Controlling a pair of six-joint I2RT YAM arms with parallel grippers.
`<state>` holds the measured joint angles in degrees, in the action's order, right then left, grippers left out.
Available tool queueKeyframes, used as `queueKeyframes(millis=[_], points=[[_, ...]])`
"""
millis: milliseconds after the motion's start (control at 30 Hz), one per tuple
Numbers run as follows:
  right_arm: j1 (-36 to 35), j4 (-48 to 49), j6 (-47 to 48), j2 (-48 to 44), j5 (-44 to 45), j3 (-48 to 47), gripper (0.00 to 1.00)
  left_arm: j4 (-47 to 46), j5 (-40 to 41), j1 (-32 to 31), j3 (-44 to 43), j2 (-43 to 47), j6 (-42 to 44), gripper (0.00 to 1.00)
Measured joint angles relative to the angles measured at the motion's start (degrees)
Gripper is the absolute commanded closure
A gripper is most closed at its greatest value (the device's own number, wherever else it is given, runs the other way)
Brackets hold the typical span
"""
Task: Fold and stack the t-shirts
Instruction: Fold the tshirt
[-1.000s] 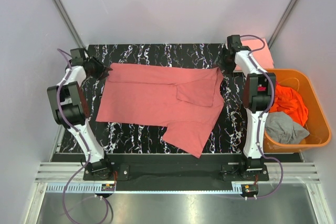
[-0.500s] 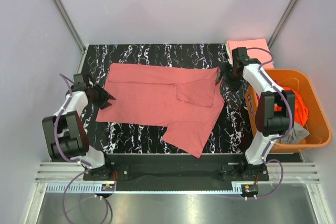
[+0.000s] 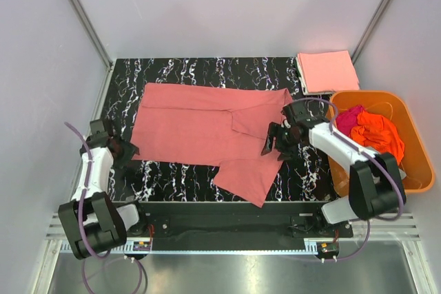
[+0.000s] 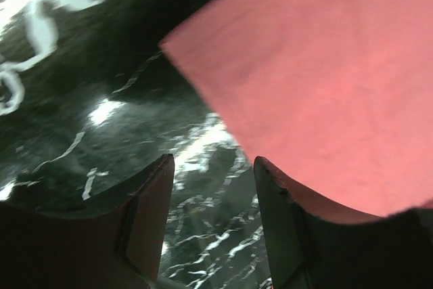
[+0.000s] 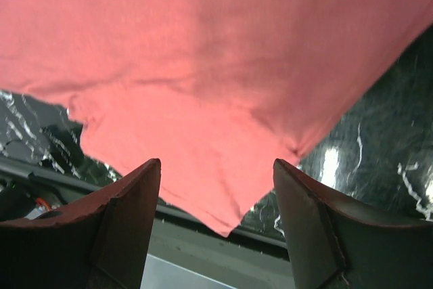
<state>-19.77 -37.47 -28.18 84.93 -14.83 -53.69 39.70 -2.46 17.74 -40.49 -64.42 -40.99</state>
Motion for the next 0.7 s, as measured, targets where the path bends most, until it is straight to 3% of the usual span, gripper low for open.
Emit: queueKeyframes(millis=[267,500,700], points=[[0.00,0.39,-1.66,-11.87,-3.43,7.78,0.25,1.33,0.57,7.34,1.64,-1.36,1.20,0.50],[0.00,0.39,-1.77,-12.87,-4.87,9.27,0.25,-0.96,-3.28,8.09,0.17,-11.13,2.40,0.50],[0.00,0.46,-1.62,-13.22,-5.79,9.90,0.25,-2.21,-3.63,8.44,-2.23,-13.90,2.67,0.48]])
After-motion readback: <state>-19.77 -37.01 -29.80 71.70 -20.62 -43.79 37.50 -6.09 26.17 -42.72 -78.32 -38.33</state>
